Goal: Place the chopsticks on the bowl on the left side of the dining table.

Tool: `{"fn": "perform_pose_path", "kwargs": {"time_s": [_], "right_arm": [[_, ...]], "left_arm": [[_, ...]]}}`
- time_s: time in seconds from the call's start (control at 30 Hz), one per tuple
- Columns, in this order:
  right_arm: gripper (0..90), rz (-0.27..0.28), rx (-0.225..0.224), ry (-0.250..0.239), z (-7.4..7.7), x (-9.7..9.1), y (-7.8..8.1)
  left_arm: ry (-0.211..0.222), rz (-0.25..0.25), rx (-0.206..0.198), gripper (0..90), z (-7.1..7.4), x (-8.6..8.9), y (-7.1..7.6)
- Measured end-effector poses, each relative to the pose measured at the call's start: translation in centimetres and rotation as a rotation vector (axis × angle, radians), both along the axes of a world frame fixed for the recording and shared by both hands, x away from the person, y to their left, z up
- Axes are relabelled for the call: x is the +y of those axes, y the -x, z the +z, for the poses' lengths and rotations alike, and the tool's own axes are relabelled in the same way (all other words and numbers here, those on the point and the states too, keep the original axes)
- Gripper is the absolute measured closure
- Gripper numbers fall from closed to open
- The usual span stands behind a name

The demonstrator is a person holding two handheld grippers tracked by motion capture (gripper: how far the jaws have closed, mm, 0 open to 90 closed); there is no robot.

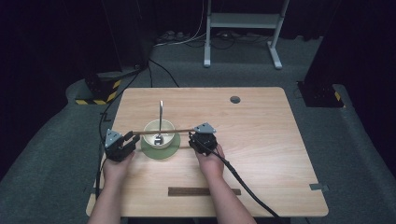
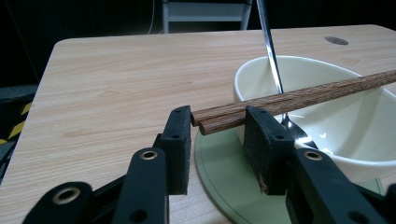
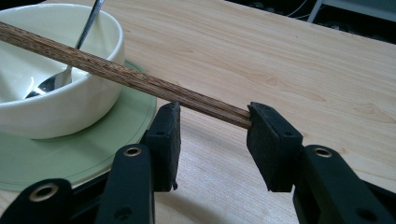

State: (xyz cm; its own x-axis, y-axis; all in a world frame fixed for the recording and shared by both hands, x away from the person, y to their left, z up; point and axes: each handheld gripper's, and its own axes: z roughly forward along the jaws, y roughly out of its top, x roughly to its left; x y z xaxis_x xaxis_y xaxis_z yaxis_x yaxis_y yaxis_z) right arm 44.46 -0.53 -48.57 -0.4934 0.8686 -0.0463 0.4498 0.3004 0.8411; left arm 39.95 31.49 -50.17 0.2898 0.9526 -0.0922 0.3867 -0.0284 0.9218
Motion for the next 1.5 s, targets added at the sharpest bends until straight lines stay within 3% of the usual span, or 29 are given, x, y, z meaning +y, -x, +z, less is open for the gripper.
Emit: {"fn": "perform_pose_path", "kwargs": {"time_s": [0.3, 0.43, 0.67, 0.83, 1.1, 1.5], "right_arm": [[52.0, -0.017, -0.012, 0.006, 0.1, -0.4, 0.4], [55.0, -0.025, -0.011, 0.006, -0.2, -0.9, 0.6], [63.8, -0.014, -0.009, 0.014, -0.5, -1.1, 1.1], [66.6, -0.019, -0.013, 0.014, -0.5, -1.0, 1.1], [67.2, -0.016, -0.021, 0.014, -0.6, -1.0, 1.1], [67.2, -0.012, -0.019, 0.02, -0.6, -0.9, 1.1]], "left_arm": [[0.026, 0.003, -0.005, 57.3, 0.2, 0.3, 0.1], [0.016, -0.005, -0.005, 55.7, 0.4, 0.4, 0.4], [-0.022, -0.011, 0.018, 60.6, 0.1, 0.1, 0.4], [-0.022, -0.002, 0.024, 63.6, 0.0, 0.0, 0.3], [-0.011, 0.005, 0.032, 67.0, -0.2, -0.1, 0.2], [-0.03, 0.001, 0.02, 70.6, -0.1, 0.2, 0.2]]}}
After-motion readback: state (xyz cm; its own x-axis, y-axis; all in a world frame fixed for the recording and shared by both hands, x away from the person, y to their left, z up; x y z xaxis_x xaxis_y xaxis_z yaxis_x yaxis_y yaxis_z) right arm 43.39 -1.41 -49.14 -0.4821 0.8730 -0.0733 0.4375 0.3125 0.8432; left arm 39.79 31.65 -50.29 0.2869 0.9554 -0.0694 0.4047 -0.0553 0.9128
